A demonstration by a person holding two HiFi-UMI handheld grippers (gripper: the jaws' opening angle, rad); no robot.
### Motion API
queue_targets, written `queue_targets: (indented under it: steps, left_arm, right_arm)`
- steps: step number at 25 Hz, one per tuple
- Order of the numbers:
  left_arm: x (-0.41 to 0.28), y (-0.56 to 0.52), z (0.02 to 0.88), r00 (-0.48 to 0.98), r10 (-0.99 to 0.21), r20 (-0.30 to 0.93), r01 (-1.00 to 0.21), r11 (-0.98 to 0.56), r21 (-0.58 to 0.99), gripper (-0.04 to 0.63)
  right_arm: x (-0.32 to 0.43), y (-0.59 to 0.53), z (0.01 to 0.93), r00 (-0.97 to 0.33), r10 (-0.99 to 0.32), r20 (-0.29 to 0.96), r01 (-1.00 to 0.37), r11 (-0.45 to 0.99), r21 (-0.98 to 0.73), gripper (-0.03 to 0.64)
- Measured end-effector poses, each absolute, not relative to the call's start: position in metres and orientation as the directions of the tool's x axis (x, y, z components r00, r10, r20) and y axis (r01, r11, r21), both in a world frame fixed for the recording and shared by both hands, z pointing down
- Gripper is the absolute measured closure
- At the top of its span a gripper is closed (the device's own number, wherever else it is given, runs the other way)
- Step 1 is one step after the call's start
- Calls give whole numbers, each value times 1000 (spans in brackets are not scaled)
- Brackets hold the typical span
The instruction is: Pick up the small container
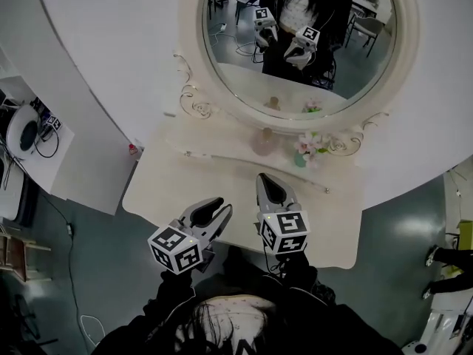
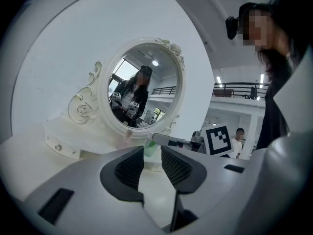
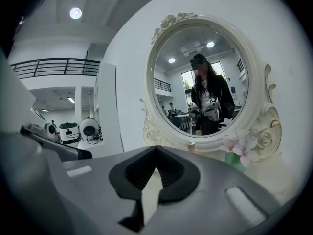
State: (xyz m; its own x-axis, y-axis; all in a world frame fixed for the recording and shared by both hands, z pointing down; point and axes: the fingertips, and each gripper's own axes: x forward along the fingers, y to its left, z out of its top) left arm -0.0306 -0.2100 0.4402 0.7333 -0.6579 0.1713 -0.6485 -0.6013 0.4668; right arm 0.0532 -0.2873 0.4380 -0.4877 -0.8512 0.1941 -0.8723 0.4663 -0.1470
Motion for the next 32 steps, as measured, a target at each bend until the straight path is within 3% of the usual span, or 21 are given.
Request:
queue_targets:
  steps: [8, 32]
  left_arm:
    - [-16, -243, 448, 732, -645, 218, -662, -599, 451, 497]
    - [-5, -264, 471, 724, -629, 283, -676, -567, 471, 497]
  right_arm:
    - [70, -345, 459, -478, -852, 213, -878, 454, -153, 602]
    - [79, -434, 514, -448, -833, 324, -891, 448, -78, 446]
